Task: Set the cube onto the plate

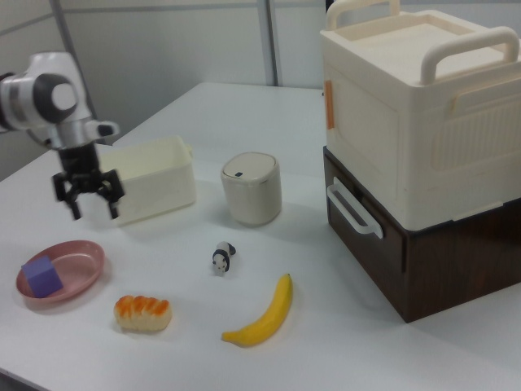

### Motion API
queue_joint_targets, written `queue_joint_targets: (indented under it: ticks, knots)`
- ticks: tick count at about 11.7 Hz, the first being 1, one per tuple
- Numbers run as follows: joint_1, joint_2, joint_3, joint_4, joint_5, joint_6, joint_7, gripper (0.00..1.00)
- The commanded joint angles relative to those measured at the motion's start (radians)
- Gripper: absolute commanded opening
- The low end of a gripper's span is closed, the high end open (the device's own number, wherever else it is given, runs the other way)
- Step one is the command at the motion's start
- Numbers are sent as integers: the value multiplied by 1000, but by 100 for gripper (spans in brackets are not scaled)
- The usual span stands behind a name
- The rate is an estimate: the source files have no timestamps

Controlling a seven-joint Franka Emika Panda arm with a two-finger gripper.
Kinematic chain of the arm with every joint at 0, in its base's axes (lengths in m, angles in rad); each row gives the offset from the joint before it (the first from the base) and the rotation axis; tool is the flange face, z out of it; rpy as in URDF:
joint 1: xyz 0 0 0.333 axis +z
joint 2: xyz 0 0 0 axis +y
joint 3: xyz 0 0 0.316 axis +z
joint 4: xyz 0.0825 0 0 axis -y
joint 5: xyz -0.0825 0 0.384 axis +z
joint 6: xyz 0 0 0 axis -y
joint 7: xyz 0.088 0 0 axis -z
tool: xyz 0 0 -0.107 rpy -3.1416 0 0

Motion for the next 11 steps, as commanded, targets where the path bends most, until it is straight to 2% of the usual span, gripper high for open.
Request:
queue_joint_targets:
  ticks: [1,3,4,5,6,11]
  knots:
    - [-164,-18,0,111,-5,-51,22,100]
    - [-263,-80,-2,124,-6,-51,21,100]
    - [-288,-105,-5,124,-8,-51,21,100]
    - [-307,-129,-38,124,-8,-52,16,100]
    - [-304,-163,-78,124,-6,-52,10,100]
    - [-321,-197,-108,130,9,-66,7,100]
